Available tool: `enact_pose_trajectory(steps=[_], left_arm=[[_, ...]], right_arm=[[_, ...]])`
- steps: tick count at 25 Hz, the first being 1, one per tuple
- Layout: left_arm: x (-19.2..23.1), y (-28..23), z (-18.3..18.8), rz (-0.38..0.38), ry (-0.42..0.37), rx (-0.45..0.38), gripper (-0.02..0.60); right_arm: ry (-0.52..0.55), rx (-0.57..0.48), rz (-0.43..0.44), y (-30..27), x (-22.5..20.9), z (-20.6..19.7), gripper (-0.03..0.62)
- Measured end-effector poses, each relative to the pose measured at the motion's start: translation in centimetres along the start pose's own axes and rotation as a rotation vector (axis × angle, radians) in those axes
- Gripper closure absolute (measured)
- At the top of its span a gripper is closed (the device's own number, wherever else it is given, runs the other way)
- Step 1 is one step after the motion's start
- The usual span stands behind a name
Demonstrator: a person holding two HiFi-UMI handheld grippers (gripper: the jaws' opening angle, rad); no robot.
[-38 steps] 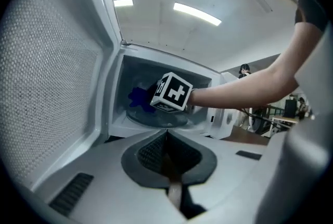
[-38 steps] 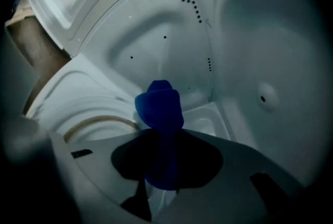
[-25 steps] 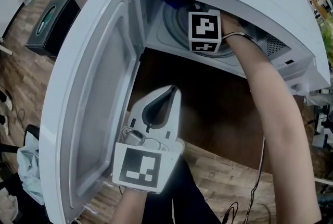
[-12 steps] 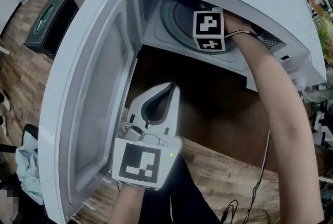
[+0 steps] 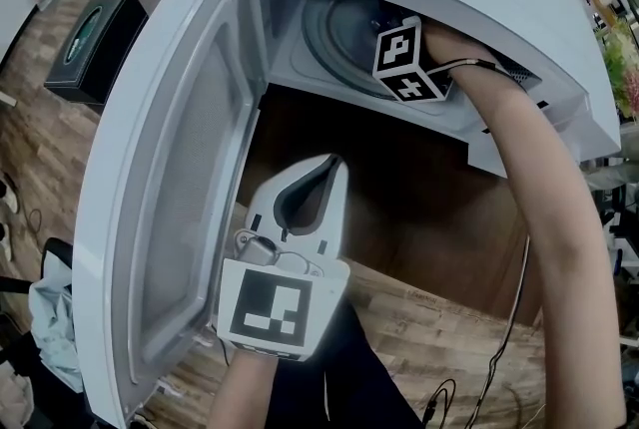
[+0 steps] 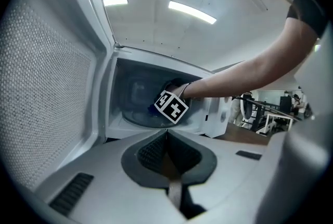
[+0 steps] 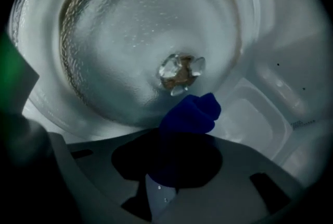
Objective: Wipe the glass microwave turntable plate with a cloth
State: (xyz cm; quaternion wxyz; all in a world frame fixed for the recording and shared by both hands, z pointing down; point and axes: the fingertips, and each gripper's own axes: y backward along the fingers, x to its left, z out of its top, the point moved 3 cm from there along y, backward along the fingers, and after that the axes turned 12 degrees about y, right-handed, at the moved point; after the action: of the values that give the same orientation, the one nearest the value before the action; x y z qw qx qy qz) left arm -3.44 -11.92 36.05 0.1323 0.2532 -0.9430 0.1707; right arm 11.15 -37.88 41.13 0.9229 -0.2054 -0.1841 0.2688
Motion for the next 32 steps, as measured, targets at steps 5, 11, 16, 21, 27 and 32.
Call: enact_pose_trajectory(steps=[5,11,16,21,27,32], left_arm=[[0.2,0.1,-0.1,0.004,0.005,0.002,0.577],[0.4,0.3,-0.1,0.011,0.009,0.004,0.577],[0.2,0.3,-0.3,0.012,0.008,0.009,0.577],[0.5,0.2,-0.3,0.026,0.009,0.011,0.577],[0.5,0.2,-0.1,0.027,-0.002,0.012,0.577],[0.5,0.2,-0.3,0.030,-0.007,0.017,0.577]], right_arm=[[0.024,-0.001,0.084,0.2,1.0,-0.2,0.508],[0.020,0.011,0.093,-0.1,1.8,-0.5,0.508],[-0.079,-0.018,0.060,0.1,1.2,-1.0,0.508],[-0.208,-0.052,-0.107,1.5,-1.8,-1.6,0.508],[-0.363,-0.124,-0.356,4.1,-5.5,-1.3,0.507],[-0.533,-0.219,-0.550,7.5,-8.1,-1.3,0.508]])
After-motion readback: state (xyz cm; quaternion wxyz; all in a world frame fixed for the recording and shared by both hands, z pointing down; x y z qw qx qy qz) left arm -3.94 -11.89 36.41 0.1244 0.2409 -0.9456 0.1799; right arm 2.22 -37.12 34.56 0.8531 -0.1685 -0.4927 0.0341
